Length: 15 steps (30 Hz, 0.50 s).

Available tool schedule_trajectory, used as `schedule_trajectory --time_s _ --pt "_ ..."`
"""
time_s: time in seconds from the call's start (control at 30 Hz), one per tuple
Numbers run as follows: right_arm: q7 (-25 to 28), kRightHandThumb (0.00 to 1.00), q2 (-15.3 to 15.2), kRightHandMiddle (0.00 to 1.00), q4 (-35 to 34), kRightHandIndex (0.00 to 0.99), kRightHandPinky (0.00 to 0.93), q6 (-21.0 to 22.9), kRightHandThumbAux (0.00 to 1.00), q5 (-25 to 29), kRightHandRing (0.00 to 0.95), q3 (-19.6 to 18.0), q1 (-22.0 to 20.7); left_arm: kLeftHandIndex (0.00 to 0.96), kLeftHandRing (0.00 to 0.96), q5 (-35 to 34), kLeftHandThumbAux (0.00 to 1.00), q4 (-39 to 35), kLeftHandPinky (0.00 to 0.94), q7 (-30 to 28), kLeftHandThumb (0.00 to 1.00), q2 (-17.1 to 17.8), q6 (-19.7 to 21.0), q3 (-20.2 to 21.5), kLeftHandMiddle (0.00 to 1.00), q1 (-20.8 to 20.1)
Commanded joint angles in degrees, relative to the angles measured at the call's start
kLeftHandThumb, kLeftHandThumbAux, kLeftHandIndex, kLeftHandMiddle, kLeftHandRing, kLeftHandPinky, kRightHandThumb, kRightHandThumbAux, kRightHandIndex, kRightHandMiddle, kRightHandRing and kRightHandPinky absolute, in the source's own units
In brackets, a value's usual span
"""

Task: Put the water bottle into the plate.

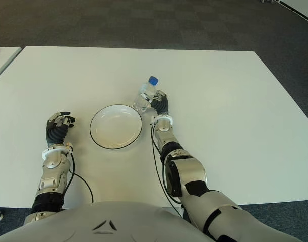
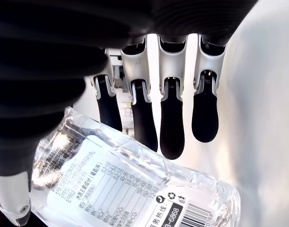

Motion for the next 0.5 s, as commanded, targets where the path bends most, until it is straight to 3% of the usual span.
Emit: schedule_trajectory --time_s 0.03,0.33,0.5 --pt "0.0 0.944 2.0 0.514 0.8 0.370 0.581 0.7 0.663 0.7 0.531 -0.2 -0.5 0.420 0.499 -0.2 0.721 2.5 0.462 -0.1 0.683 -0.5 1.9 0.0 0.535 1.2" --pt "-1.0 0.949 1.9 0.506 0.1 0.391 0.663 -0.8 0.659 -0.4 0.517 0.7 0.0 0.418 0.482 0.0 0.723 2.7 0.448 -0.3 0.682 -0.1 2.3 -0.2 0.514 1.1" --pt "-4.2 0.952 2.1 0.501 -1.7 0.399 0.700 -3.2 0.658 -2.3 0.506 2.7 0.8 0.418 0.489 -0.2 0.722 2.1 0.458 -0.1 0.682 -0.3 2.8 -0.1 0.522 1.2"
